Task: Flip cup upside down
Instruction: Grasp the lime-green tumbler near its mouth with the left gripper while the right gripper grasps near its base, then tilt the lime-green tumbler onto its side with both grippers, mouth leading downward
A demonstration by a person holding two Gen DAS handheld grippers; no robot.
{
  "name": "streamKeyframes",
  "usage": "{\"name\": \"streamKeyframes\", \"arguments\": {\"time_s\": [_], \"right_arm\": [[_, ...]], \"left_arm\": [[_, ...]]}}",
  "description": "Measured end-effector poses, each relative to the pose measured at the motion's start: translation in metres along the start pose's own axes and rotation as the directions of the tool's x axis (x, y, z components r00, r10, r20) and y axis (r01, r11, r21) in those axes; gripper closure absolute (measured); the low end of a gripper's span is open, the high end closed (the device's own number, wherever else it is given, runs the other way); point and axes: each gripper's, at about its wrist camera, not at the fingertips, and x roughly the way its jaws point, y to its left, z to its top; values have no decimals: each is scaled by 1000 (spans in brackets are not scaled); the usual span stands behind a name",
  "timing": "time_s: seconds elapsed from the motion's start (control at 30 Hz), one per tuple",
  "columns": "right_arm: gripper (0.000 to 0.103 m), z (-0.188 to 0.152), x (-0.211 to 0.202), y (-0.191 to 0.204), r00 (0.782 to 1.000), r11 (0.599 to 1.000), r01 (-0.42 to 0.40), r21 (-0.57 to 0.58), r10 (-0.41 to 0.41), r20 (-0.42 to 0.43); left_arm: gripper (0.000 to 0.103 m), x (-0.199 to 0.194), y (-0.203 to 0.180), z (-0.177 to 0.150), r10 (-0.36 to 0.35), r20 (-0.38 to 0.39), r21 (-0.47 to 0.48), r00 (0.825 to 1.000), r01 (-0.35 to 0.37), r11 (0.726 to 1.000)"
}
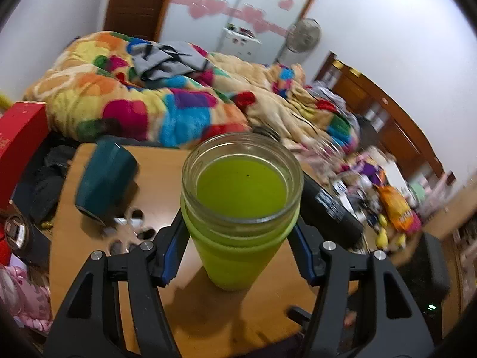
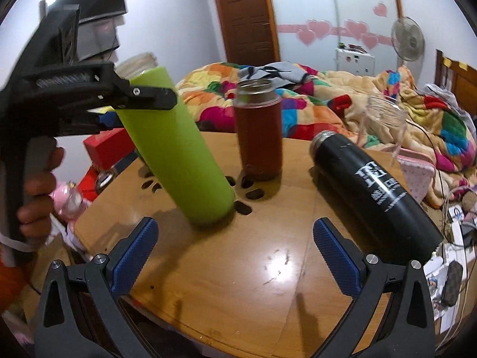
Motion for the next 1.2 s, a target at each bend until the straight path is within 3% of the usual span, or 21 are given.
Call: {"name": "streamKeyframes", "arguments": {"time_s": [0.27,0.43,0.5,0.6,0.87,1.03,1.2], "right_arm": [[0,-6,10,12,999,998,-29,-54,28,-18],[20,-8,12,8,994,994,-104,-28,103,-30],[29,-10,14,7,995,994,-98,-40,96,-35],[30,-11,13,9,994,992,-105,-66,103,-32],[36,-11,16,16,996,987,-92,-133,90,-20],[38,-10,19,18,994,984,-108,-142,105,-28],[39,-12,20,19,993,982,-117,-147,114,-31]], "left_arm": [[41,-4,-41,-21,-90,-61,49,994,93,994],[41,1,-34,-21,-151,-81,-13,985,150,989],[41,2,-30,-20,-161,-80,-31,984,159,987],[41,2,-25,-18,-177,-79,-52,981,173,984],[40,13,2,-7,-173,-69,-135,983,162,978],[40,26,23,-4,-200,-73,-223,977,179,958],[36,40,41,-8,-161,-93,-287,983,128,949]]}}
